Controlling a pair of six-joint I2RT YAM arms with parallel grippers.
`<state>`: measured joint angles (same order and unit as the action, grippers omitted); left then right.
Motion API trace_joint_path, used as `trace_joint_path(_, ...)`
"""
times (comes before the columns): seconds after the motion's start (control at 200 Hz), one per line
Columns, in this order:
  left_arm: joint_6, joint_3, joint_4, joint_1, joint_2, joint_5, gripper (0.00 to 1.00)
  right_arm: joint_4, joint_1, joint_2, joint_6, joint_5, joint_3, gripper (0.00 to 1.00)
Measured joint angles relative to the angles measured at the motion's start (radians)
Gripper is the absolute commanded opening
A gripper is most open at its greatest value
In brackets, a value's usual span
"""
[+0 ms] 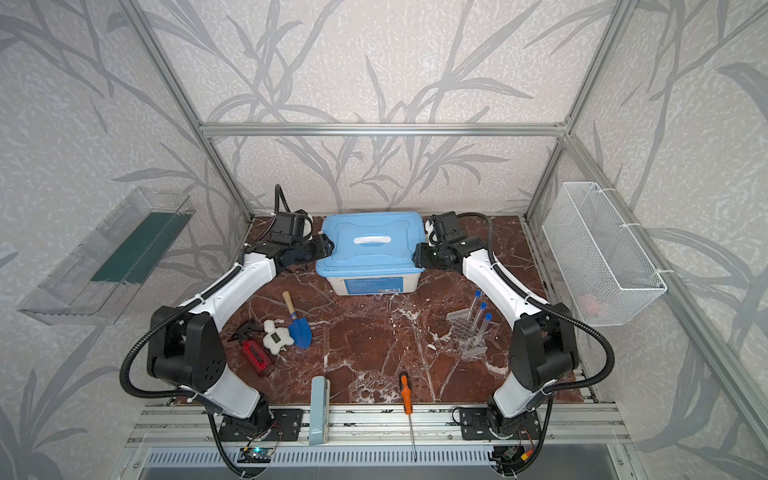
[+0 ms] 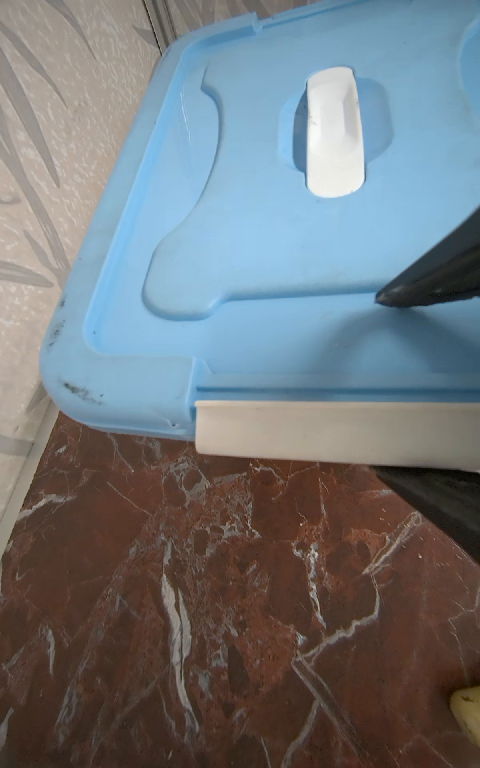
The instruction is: Organize the chemistry lab equipment
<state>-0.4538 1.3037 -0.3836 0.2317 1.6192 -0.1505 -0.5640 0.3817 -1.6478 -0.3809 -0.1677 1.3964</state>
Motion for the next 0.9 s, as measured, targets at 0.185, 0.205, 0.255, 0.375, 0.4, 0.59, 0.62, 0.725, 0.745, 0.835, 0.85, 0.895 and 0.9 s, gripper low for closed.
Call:
trace_joint_path(0.185, 0.030, 0.023, -0.040, 0.018, 0.001, 0.059, 0.52, -0.033, -0.002, -0.003, 0.013, 0.021, 0.018, 0.67)
trace_joint_path(0.205, 0.032, 0.024, -0.042, 0.019, 0.001, 0.064, 0.51, -0.035, -0.005, -0.003, 0.013, 0.014, 0.018, 0.68)
trace_joint_path(0.255, 0.036, 0.028, -0.047, 0.023, 0.003, 0.073, 0.51, -0.041, -0.012, -0.003, 0.012, -0.001, 0.018, 0.70)
trace_joint_path(0.375, 0.044, 0.038, -0.058, 0.027, 0.008, 0.087, 0.50, -0.048, -0.028, -0.002, 0.009, -0.035, 0.018, 0.74)
trace_joint_path(0.4, 0.045, 0.039, -0.058, 0.028, 0.008, 0.091, 0.50, -0.050, -0.032, -0.002, 0.006, -0.044, 0.018, 0.74)
trace_joint_path(0.59, 0.066, 0.065, -0.088, 0.045, 0.016, 0.142, 0.44, -0.078, -0.062, -0.002, 0.013, -0.086, 0.031, 0.74)
trace_joint_path(0.62, 0.070, 0.071, -0.096, 0.050, 0.018, 0.154, 0.43, -0.085, -0.064, -0.002, 0.016, -0.087, 0.037, 0.73)
trace_joint_path(0.725, 0.089, 0.092, -0.123, 0.085, 0.026, 0.226, 0.40, -0.112, -0.070, -0.017, 0.026, -0.089, 0.068, 0.71)
trace_joint_path(0.745, 0.091, 0.095, -0.128, 0.092, 0.028, 0.237, 0.40, -0.116, -0.070, -0.024, 0.029, -0.092, 0.074, 0.70)
trace_joint_path(0.835, 0.095, 0.109, -0.140, 0.114, 0.040, 0.261, 0.35, -0.114, -0.068, -0.063, 0.031, -0.112, 0.090, 0.70)
trace_joint_path(0.85, 0.097, 0.112, -0.142, 0.115, 0.042, 0.268, 0.35, -0.114, -0.068, -0.069, 0.030, -0.115, 0.096, 0.70)
trace_joint_path(0.895, 0.096, 0.121, -0.146, 0.116, 0.048, 0.277, 0.36, -0.114, -0.070, -0.072, 0.032, -0.119, 0.102, 0.71)
trace_joint_path(0.9, 0.096, 0.122, -0.146, 0.115, 0.049, 0.277, 0.36, -0.114, -0.070, -0.072, 0.032, -0.118, 0.102, 0.71)
